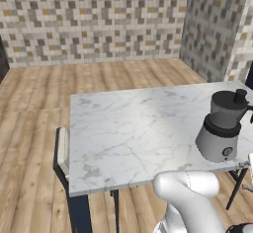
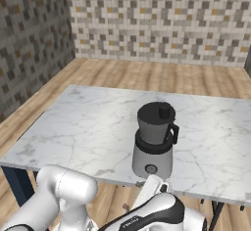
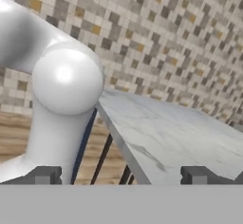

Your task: Open the blender lid, put the banana in the blender, close the lid, and start the blender.

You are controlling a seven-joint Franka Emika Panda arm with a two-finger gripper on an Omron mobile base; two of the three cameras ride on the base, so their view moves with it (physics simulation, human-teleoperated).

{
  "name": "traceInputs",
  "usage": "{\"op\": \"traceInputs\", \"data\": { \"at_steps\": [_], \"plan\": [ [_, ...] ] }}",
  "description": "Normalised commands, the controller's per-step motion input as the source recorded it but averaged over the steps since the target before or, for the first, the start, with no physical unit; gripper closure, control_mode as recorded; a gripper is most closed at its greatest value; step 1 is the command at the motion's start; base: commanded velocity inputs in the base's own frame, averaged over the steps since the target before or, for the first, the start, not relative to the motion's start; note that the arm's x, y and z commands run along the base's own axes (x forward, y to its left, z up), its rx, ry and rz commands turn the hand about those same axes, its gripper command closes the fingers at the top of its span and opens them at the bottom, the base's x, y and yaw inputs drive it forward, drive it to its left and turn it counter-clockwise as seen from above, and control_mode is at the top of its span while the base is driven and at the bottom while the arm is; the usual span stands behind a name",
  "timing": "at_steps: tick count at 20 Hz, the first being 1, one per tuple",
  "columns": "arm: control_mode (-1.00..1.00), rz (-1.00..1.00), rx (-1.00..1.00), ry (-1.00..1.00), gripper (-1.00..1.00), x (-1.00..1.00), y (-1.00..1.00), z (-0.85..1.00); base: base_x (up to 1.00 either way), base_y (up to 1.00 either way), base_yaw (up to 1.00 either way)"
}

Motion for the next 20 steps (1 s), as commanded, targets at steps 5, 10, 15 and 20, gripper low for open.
{"op": "traceInputs", "data": {
  "at_steps": [5,10,15,20],
  "plan": [
    [-1.0,-0.14,-0.02,0.0,-1.0,0.0,0.35,0.22,0.0,0.0,0.0],
    [-1.0,-0.12,-0.03,0.01,-1.0,0.0,0.06,0.08,0.0,0.0,0.0],
    [-1.0,-0.01,0.0,0.0,-1.0,0.0,-0.28,-0.02,0.0,0.0,0.0],
    [-1.0,0.0,0.0,0.0,-1.0,0.06,-0.1,0.0,0.0,0.0,0.0]
  ]
}}
